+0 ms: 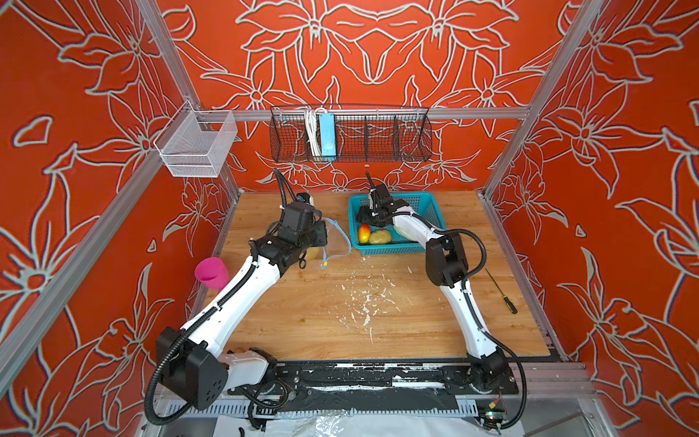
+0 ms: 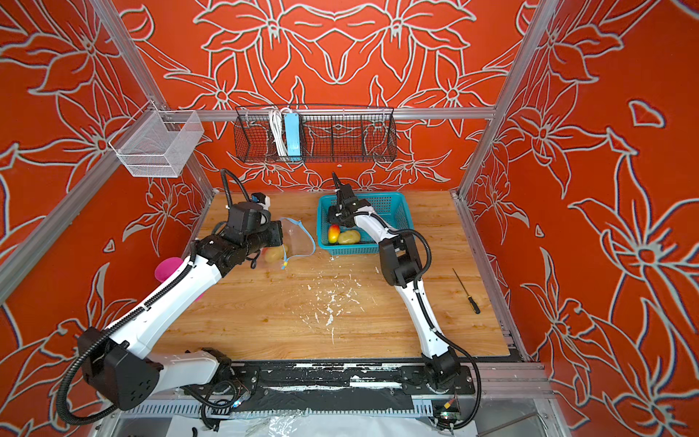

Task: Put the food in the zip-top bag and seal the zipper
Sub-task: 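Lower the right gripper into the basket and grasp the red apple, then lift the red apple out of the basket with the right gripper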

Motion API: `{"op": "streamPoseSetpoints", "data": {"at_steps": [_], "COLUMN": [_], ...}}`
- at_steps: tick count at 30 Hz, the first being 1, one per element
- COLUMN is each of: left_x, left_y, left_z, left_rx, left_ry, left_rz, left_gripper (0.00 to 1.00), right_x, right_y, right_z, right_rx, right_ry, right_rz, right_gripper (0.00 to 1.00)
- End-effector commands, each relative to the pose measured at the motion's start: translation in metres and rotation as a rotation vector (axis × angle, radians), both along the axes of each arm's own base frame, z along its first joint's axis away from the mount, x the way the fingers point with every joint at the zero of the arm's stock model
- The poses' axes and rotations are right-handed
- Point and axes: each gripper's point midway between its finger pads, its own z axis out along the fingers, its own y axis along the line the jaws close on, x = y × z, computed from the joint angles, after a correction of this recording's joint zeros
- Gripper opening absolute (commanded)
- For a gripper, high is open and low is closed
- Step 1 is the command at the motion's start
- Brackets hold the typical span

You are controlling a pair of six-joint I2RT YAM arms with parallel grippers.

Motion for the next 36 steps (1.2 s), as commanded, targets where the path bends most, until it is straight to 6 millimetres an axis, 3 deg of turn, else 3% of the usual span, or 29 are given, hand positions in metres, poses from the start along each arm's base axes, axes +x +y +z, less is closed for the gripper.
{"op": "streamPoseSetpoints", "data": {"at_steps": [1, 8, 20, 36], "left_x": [0.003, 0.002, 0.002, 0.002], "left_y": [-0.002, -0.002, -0.002, -0.002], "left_z": [0.003, 0.003, 0.005, 0.004], "left_rx": [-0.009, -0.013, -0.017, -0.022], "left_ry": [-0.007, -0.008, -0.012, -0.006], "left_rz": [-0.002, -0.003, -0.001, -0.002], "left_gripper": [0.0, 0.0, 0.0, 0.0], "right_x": [0.009, 0.009, -0.005, -0.028], "right_y": [0.002, 0.001, -0.009, -0.03], "right_z": [0.003, 0.016, 0.061, 0.075], "right_rx": [0.024, 0.03, 0.063, 0.141], "right_ry": [-0.021, -0.04, -0.113, -0.1], "right_rz": [-0.011, -0.01, -0.021, -0.078], "right_gripper": [0.57, 0.5, 0.5, 0.49]}}
